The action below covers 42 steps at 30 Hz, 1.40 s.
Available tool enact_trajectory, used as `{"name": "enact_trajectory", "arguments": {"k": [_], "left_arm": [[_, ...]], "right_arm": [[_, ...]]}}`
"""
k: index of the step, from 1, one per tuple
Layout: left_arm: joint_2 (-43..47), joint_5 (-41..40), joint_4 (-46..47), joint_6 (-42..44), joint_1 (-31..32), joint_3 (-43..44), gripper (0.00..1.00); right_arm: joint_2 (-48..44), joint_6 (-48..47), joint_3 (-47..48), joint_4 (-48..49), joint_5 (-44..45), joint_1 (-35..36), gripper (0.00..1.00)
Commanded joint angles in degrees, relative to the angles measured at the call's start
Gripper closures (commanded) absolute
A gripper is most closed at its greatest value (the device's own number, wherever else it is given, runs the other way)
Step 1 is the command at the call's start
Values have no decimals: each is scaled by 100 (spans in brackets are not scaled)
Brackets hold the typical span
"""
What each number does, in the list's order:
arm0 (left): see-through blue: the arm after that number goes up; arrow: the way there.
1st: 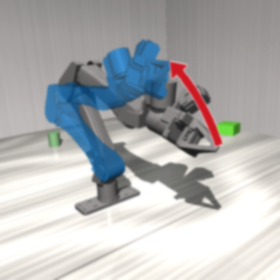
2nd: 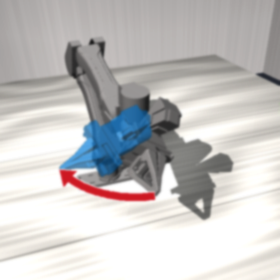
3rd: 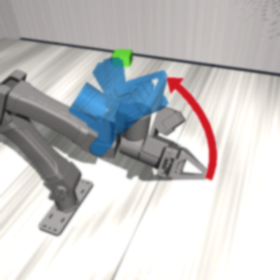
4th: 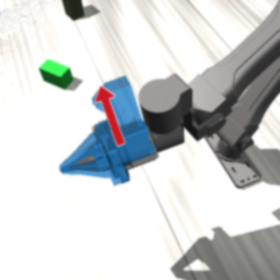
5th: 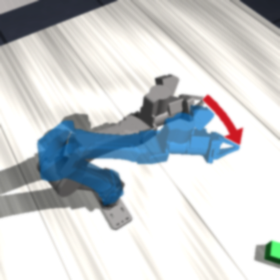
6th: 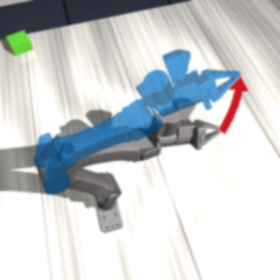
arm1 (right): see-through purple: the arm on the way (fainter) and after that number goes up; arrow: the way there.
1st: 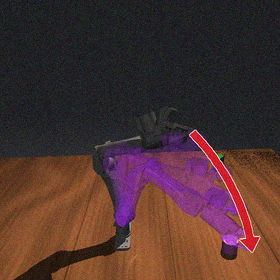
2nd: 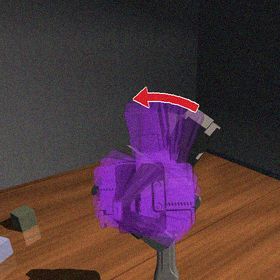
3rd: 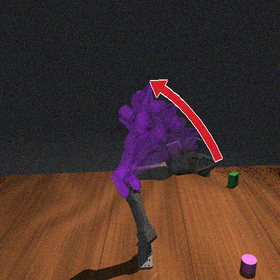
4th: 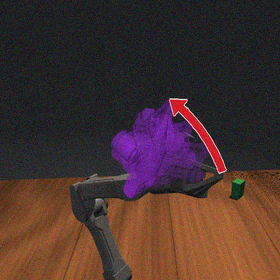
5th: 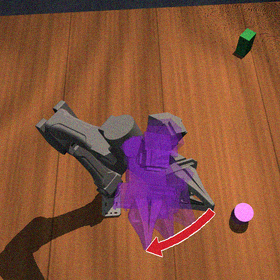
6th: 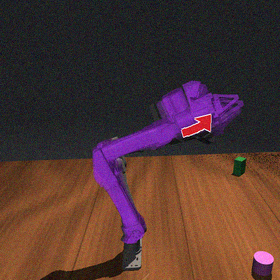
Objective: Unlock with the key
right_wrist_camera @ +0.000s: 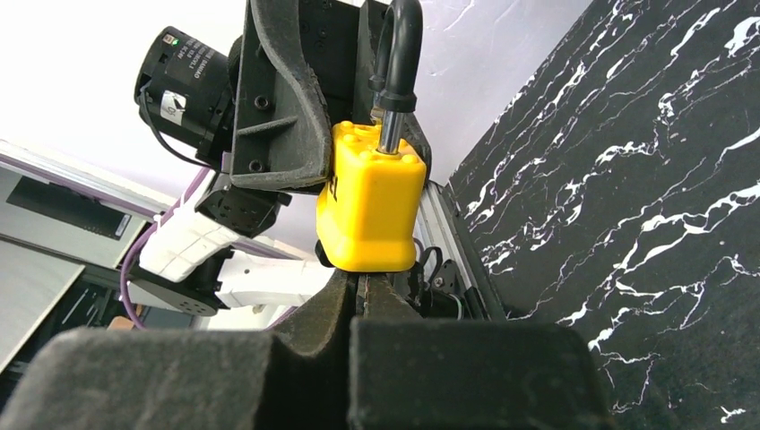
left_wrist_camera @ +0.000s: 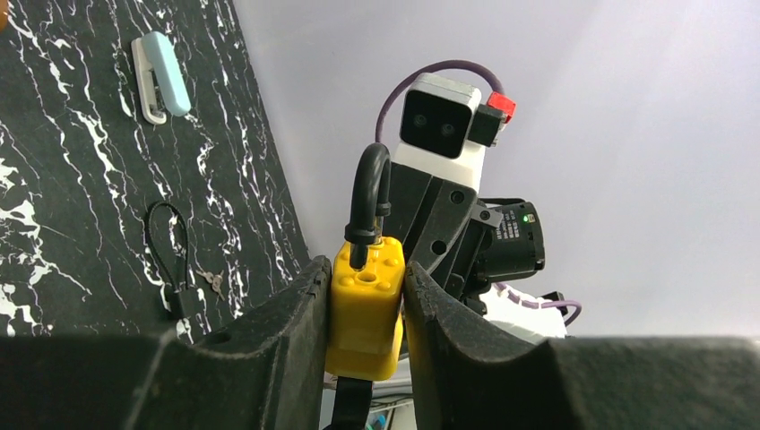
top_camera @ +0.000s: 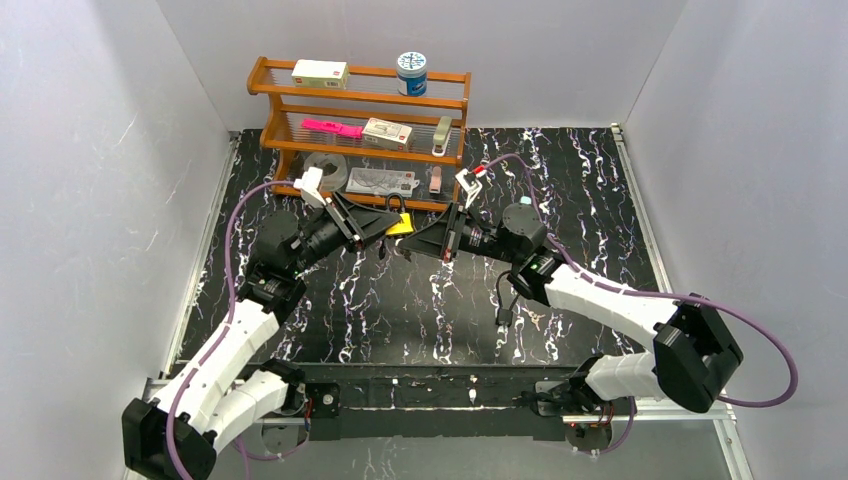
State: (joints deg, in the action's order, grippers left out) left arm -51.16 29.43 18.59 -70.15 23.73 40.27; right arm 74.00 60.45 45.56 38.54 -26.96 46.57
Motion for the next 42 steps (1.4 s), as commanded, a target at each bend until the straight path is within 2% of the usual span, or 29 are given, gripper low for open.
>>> {"name": "enact_trajectory", "arguments": {"k": [1,2,4,7,9,12,15,24,32,39,42], "left_arm": [[160,594,275,-220,124,-69,100],[177,542,258,-243,124,-41,100],[240,302,185,-310,124,9,100],[429,-399,239,-472,124,-55,100],[525,-826,537,-704,124,-206,100],[506,-1029,885,-864,124,-379,100],[444,-1018,1087,-970,124,-465,100],[398,-961,1213,-913,124,-533,100],[370,-909,1268,-894,124,-564,100],[403,-945,1328,-917,124,-589,100],[437,-1003,1364,-955,124,-619,100]], "right_arm": [[130,8,260,1100,592,28,99],[152,48,254,1134,631,28,99],[139,123,168,1213,628,28,91],[2,459,-216,1257,657,12,76],[-122,654,-544,1460,626,3,62],[-290,745,-898,1690,595,6,46],[-384,545,-947,1683,572,10,41],[-290,380,-535,1434,580,10,42],[77,509,-145,1473,481,6,64],[207,668,-183,1568,481,10,87],[220,709,-188,1589,508,10,90]]}}
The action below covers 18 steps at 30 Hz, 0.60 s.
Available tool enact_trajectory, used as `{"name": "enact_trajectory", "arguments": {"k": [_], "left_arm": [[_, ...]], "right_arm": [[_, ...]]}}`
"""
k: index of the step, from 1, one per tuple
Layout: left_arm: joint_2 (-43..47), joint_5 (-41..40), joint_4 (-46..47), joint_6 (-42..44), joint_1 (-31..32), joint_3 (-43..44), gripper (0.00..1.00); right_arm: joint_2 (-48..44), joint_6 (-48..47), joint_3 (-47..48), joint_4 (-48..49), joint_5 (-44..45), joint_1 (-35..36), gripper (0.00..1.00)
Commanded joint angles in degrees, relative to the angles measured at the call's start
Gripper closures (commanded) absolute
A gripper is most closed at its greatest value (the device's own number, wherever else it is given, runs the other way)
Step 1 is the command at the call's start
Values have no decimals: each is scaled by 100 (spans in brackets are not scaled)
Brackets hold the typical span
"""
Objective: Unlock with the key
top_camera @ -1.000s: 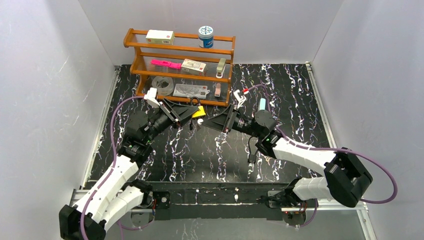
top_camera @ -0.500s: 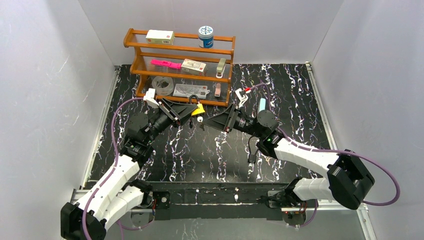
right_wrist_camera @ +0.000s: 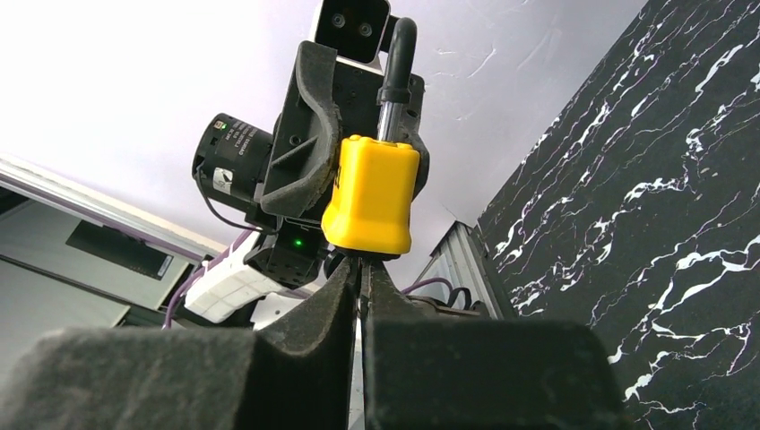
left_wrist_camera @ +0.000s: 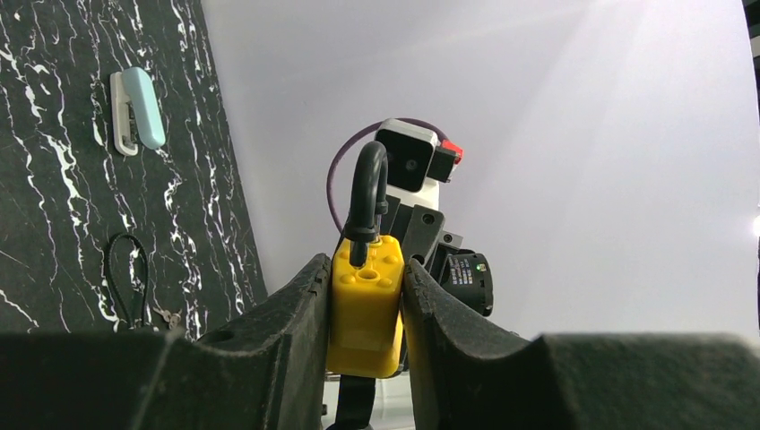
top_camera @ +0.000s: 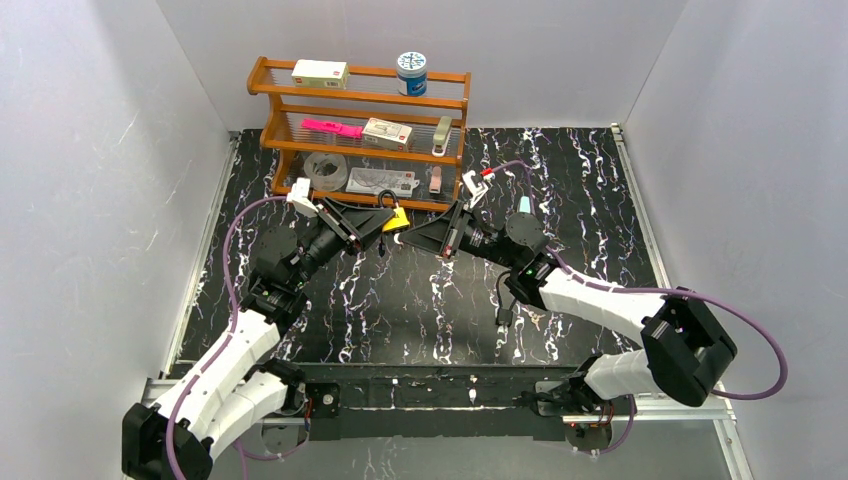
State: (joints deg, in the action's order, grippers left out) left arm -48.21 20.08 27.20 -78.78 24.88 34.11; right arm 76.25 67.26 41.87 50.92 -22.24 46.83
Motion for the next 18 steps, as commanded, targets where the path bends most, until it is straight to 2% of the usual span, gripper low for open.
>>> {"name": "enact_trajectory", "arguments": {"k": [1,3,8,11,14,18], "left_arm": [[157,-81,517,-105,8,-9,100],[177,-85,523,-131,8,-30,100],[259,-95,482,-213,12,-145,100],[237,-155,-29,-217,97,-153,100],[381,-341,-129,-177,226,-247,100],[397,-201,-161,11,242,-186,100]], "right_arm": [[7,32,181,357,62,-8,92],[25,56,209,325,135,-7,99],[152,-74,342,336,384,2,99],[351,-237,488,411,601,-10,99],[487,-448,776,262,779,-20,99],[621,-38,922,260,1088,-82,99]]}}
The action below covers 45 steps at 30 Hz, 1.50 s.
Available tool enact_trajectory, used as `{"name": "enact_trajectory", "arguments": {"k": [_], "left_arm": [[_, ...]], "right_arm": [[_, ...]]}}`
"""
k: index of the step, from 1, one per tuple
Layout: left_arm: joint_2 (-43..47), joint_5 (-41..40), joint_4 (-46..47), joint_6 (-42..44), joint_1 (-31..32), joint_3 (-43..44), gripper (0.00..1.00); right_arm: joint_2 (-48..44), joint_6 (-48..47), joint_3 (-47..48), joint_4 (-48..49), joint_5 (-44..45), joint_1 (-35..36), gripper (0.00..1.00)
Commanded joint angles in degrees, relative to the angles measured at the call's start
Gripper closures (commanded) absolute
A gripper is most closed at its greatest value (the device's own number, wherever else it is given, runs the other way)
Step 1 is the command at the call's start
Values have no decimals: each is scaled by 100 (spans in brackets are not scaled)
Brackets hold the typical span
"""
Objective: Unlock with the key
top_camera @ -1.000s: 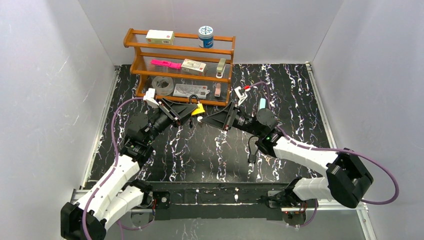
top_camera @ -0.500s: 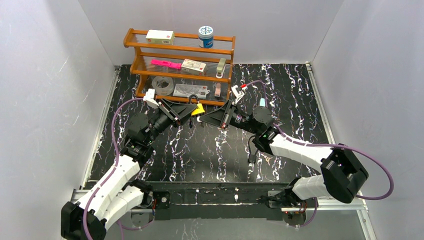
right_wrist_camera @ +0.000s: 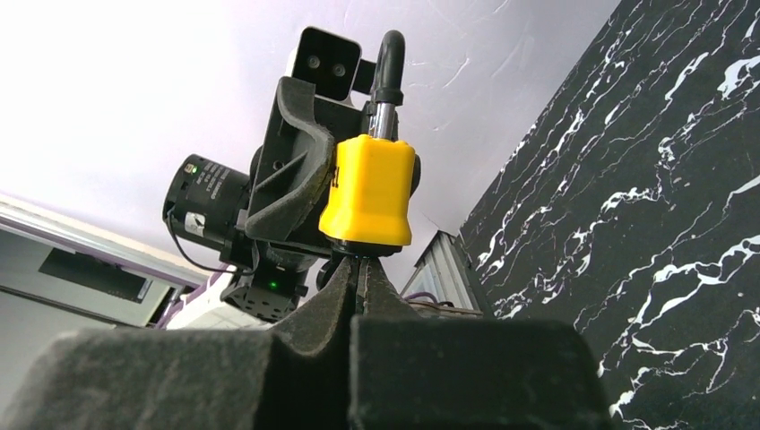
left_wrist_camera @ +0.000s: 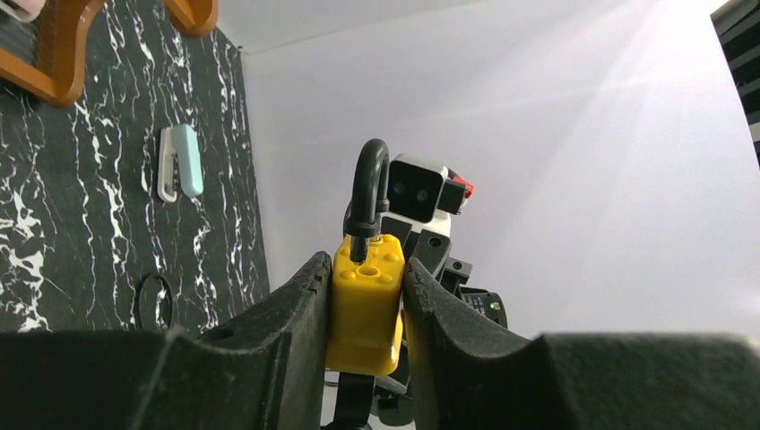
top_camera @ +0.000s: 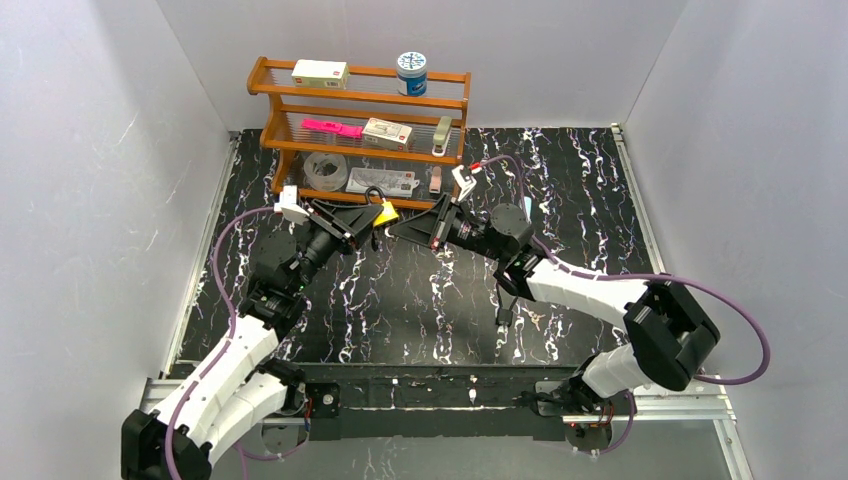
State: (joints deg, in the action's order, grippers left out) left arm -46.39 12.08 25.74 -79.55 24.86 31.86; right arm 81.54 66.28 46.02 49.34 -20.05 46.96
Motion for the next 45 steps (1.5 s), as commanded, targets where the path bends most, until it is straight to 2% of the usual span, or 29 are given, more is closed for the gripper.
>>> {"name": "enact_trajectory", "arguments": {"k": [1,5,11,15,19,32,34,39,40,45], "left_arm": [[229,602,-30,162,247,29,100],[314,571,-7,303,247,-48,100],[152,756,247,457,247,156,100],[25,913,358,644,247,337,85],[-182,1127,692,662,247,434,75],[-552,1410,1014,517,247,463,62],[-564,1478,1012,524,247,454,68],[-458,1352,1049,532,247,446,97],[-426,1272,1096,524,247,448,100],[-249,902,1688,380,247,486,100]], "right_arm": [[94,270,466,562,957,-126,99],[53,735,292,941,1026,-162,99],[-145,100,-30,1317,402,-161,99],[-290,-305,-230,1637,-64,-161,99],[-374,-500,-216,1634,-348,-161,99],[-462,-411,-164,1315,-364,-161,99],[-507,-377,-191,1228,-283,-161,99],[-593,131,-295,1138,-18,-174,99],[-605,346,-334,1162,39,-178,99],[-434,1869,-468,1982,192,-181,99]]}}
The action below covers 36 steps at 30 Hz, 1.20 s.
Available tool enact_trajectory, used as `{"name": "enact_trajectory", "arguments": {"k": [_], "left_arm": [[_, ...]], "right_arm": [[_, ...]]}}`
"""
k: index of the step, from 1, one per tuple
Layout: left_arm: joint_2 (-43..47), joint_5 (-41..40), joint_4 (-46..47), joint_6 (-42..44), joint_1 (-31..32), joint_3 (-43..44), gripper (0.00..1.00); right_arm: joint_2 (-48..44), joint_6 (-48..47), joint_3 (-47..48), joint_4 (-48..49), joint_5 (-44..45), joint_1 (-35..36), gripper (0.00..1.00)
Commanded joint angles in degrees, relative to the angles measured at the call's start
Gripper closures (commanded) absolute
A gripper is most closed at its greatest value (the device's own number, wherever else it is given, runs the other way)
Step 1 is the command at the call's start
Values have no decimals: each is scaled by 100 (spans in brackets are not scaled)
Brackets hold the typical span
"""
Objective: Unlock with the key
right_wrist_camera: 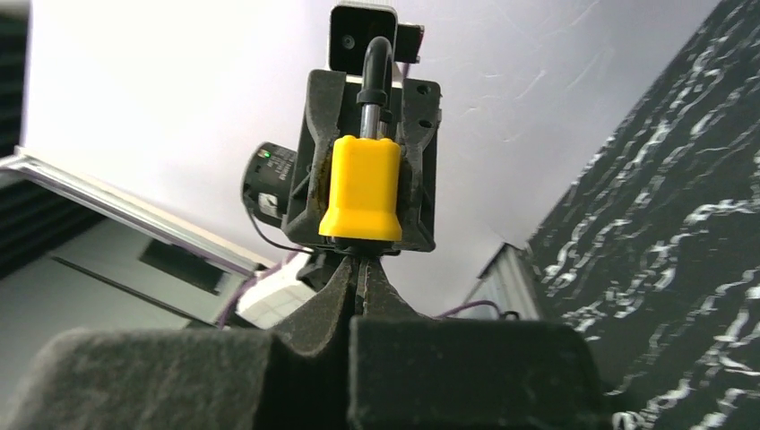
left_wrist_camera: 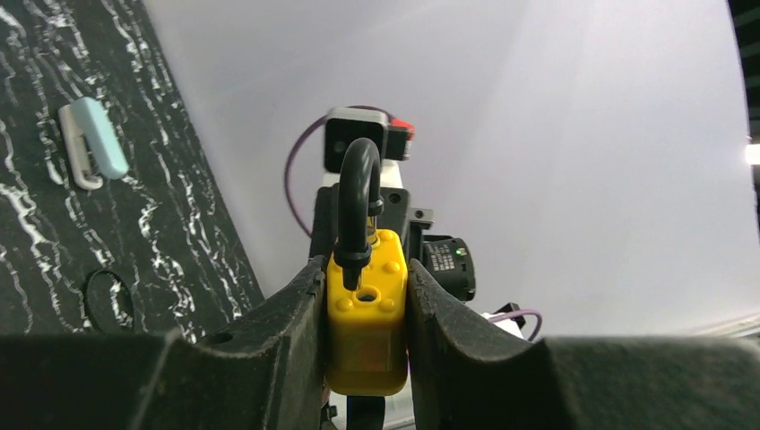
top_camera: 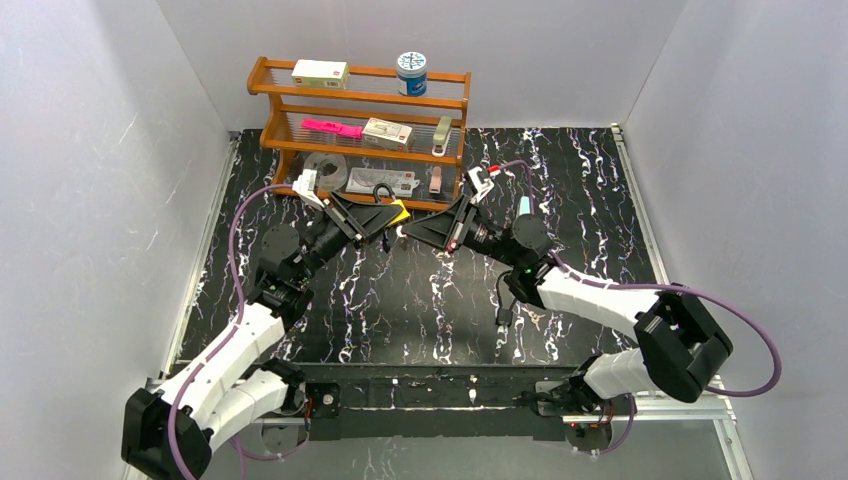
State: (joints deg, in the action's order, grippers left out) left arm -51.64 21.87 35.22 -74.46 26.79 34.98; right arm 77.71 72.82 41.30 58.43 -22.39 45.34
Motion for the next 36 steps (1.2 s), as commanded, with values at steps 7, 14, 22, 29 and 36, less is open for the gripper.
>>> {"name": "enact_trajectory", "arguments": {"k": [7,14,22,29,36], "left_arm": [[-77,-15,1872,-260,63,425,100],[-533,-125,3199,-176,64,730,100],[-1110,-500,4455,-813,70,1017,100],[-1375,-572,4822,-813,72,1244,100],[-1666,-611,5021,-816,77,1737,100]], "right_arm": [[855,3015,233,2922,942,358,99],[1440,3973,921,3584,1614,712,99],[2122,4888,1742,4285,2435,1025,99],[2400,5508,2146,4385,2960,1265,99],[2687,5831,2847,4303,3025,1477,99]]}}
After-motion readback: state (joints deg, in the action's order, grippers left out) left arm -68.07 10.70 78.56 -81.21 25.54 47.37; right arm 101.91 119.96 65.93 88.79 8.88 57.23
